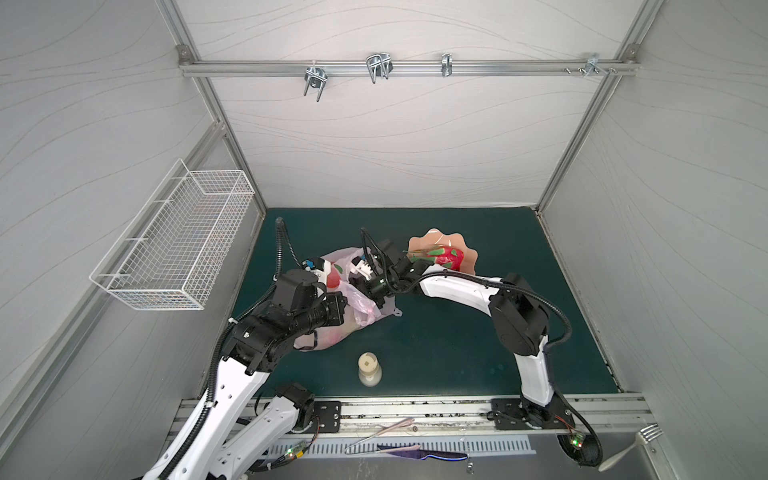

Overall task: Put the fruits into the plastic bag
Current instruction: 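Withdraw the right gripper from the bag toward the bowl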

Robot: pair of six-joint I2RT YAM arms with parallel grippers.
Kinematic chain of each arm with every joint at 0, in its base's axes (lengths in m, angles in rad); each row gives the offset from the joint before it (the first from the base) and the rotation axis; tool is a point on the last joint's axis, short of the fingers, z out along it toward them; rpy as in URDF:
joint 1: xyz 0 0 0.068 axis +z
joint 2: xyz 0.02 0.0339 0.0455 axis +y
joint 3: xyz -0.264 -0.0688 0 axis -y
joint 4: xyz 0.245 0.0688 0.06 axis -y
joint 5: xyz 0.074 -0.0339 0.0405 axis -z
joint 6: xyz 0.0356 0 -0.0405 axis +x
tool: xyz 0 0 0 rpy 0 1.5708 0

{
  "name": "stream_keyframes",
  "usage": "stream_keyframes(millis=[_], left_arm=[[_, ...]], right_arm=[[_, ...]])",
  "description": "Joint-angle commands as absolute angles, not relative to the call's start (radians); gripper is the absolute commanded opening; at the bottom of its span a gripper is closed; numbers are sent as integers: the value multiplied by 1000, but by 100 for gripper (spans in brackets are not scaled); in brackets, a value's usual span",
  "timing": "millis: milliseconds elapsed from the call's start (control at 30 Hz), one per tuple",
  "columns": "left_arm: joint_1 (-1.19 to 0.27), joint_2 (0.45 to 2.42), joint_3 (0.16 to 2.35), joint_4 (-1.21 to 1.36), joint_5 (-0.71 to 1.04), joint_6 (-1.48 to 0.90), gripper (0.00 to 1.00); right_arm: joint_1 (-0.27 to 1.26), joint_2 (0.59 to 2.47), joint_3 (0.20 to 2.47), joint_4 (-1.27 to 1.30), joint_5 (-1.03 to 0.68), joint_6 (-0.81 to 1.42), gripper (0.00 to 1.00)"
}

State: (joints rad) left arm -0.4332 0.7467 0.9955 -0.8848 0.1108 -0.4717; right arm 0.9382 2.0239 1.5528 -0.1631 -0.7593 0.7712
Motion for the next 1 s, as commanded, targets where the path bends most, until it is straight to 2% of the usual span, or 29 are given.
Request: stream_keyframes(millis=[0, 300, 500, 700, 967], left_arm=[[-433, 728, 1015, -886, 95, -477, 0], [-432, 692, 999, -899, 107, -489, 0], [-432, 680, 986, -896, 118, -500, 0], [-433, 676, 989, -888, 118, -503, 0], [-433, 671, 987, -885, 123, -505, 0]], right_arm=[[911, 1945, 1539, -260, -738, 707, 99], [843, 1810, 1484, -420, -705, 565, 99], [787, 1720, 1457, -486, -758, 459, 99], [643, 1649, 1474, -637, -654, 337, 99], [513, 1611, 1538, -849, -334, 64, 99]])
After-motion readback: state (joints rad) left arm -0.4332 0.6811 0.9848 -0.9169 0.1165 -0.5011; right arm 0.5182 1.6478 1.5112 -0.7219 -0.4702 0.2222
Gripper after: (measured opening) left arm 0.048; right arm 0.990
